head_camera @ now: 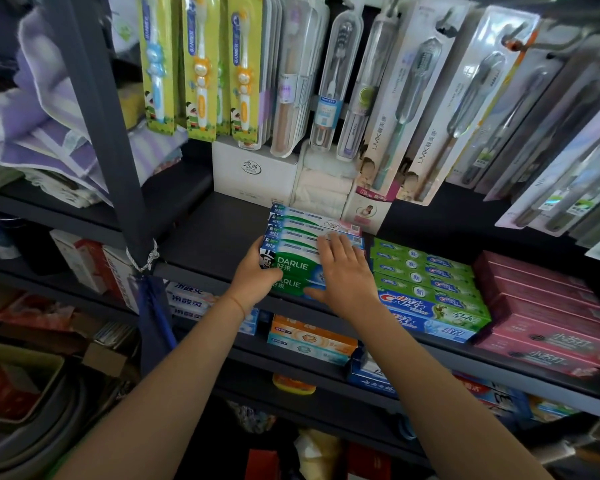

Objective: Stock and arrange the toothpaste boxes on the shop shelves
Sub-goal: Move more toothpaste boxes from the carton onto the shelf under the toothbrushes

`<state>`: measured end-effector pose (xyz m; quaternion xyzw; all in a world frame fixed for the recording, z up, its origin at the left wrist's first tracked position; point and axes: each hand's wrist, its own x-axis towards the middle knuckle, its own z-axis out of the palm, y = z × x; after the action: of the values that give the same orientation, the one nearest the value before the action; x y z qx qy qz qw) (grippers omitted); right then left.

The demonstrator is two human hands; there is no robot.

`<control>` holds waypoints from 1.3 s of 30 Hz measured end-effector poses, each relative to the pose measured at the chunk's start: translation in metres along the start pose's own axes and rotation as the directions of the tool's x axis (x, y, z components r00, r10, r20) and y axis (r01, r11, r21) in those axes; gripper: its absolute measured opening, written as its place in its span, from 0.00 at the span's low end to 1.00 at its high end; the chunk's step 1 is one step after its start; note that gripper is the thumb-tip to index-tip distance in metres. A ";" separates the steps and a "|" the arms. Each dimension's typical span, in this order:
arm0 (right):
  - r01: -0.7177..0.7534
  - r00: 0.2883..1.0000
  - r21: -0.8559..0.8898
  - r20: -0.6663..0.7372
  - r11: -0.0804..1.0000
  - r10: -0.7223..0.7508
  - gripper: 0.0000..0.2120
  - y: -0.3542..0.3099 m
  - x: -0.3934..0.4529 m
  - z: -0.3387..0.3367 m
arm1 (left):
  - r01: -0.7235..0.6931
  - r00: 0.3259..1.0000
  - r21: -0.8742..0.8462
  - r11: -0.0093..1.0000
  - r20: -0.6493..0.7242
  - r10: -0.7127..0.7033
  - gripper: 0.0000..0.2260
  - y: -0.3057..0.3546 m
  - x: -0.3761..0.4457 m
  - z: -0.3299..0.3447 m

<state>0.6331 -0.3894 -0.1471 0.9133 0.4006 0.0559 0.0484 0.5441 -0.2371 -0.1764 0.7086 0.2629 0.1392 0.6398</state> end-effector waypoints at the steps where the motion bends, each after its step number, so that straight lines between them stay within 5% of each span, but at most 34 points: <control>1: 0.002 1.000 -0.021 -0.006 1.000 -0.002 0.49 -0.001 0.000 0.001 | 0.001 1.000 -0.020 1.000 0.000 -0.001 0.30 -0.001 0.000 0.001; 14: 0.010 0.998 0.036 0.064 0.999 -0.013 0.62 0.001 0.028 -0.018 | 0.158 0.987 -0.472 0.867 0.087 -0.132 0.26 0.018 0.027 -0.015; 20: -0.003 0.994 0.122 0.109 0.993 -0.011 0.59 -0.003 0.038 -0.015 | 0.197 0.975 -0.405 0.893 0.174 -0.136 0.35 0.027 0.048 -0.016; 33: -0.028 0.996 0.080 0.089 0.996 0.021 0.55 -0.006 0.038 -0.009 | 0.125 0.989 -0.280 0.952 0.109 -0.098 0.15 0.045 0.032 -0.010; 36: 0.008 1.000 0.128 0.017 0.992 -0.011 0.54 -0.005 0.034 -0.009 | -0.032 0.999 -0.104 0.994 -0.019 0.031 0.25 0.047 0.027 -0.011; 39: 0.101 0.980 0.263 -0.191 0.959 -0.051 0.43 -0.002 0.015 -0.005 | -0.307 0.936 0.079 0.948 -0.157 0.316 0.21 0.052 0.004 -0.005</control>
<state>0.6412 -0.3763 -0.1417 0.8862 0.4420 0.0818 -0.1121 0.5544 -0.2330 -0.1252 0.7438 0.2037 0.2908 0.5663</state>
